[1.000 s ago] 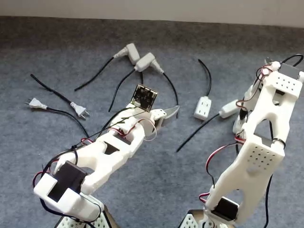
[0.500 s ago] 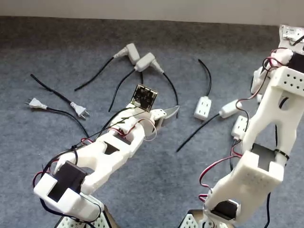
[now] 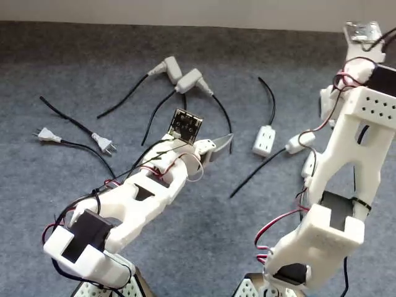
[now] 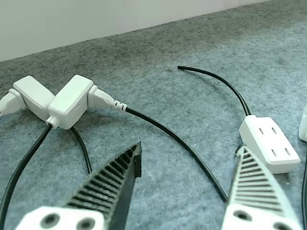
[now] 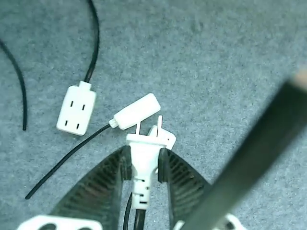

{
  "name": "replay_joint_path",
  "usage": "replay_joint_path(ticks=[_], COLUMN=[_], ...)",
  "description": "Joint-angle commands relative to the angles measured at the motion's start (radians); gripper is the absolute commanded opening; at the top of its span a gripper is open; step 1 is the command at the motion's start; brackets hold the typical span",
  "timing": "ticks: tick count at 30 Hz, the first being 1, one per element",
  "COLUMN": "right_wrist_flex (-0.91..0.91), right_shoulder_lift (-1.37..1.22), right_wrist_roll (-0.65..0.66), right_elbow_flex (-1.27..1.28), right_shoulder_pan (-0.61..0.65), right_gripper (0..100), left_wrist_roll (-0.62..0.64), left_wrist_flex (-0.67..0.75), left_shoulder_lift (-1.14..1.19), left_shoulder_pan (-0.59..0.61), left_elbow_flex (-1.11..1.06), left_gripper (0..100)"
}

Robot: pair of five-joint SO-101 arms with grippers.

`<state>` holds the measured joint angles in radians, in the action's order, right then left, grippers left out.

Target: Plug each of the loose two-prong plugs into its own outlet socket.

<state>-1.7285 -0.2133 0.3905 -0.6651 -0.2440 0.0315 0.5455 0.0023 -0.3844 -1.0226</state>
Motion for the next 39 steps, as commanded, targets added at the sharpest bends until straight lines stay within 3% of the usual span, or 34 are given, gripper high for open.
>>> replay_joint_path(ticks=[1, 7, 13, 20, 22, 26, 33, 39], right_wrist_flex=[-0.039, -0.039, -0.038, -0.038, -0.035, 0.039, 0.228, 0.039], right_shoulder_lift=[0.197, 0.595, 0.9, 1.066, 1.035, 0.851, 0.354, -0.018], right_wrist_roll=[0.074, 0.229, 0.324, 0.331, 0.328, 0.203, 0.038, 0.011], right_elbow_flex=[0.104, 0.547, 0.898, 1.058, 1.064, 1.058, 1.007, 0.651], right_shoulder_pan=[0.119, 0.346, 0.427, 0.582, 0.624, 0.639, 0.503, 0.371], right_gripper=[0.7, 0.7, 0.7, 0.7, 0.7, 0.7, 0.7, 0.7], left_wrist_roll=[0.002, 0.005, 0.018, 0.276, 0.276, 0.275, 0.275, 0.275], left_wrist_flex=[0.028, 0.028, 0.028, 0.028, 0.028, 0.028, 0.028, 0.026], left_shoulder_lift=[-0.004, -0.005, -0.015, -0.018, -0.018, -0.012, -0.005, -0.005], left_shoulder_pan=[0.025, 0.087, 0.082, 0.085, 0.082, 0.101, 0.133, 0.128], left_elbow_flex=[0.047, 0.068, 0.067, 0.068, 0.067, 0.068, 0.068, 0.068], left_gripper=[29, 29, 29, 29, 29, 29, 29, 29])
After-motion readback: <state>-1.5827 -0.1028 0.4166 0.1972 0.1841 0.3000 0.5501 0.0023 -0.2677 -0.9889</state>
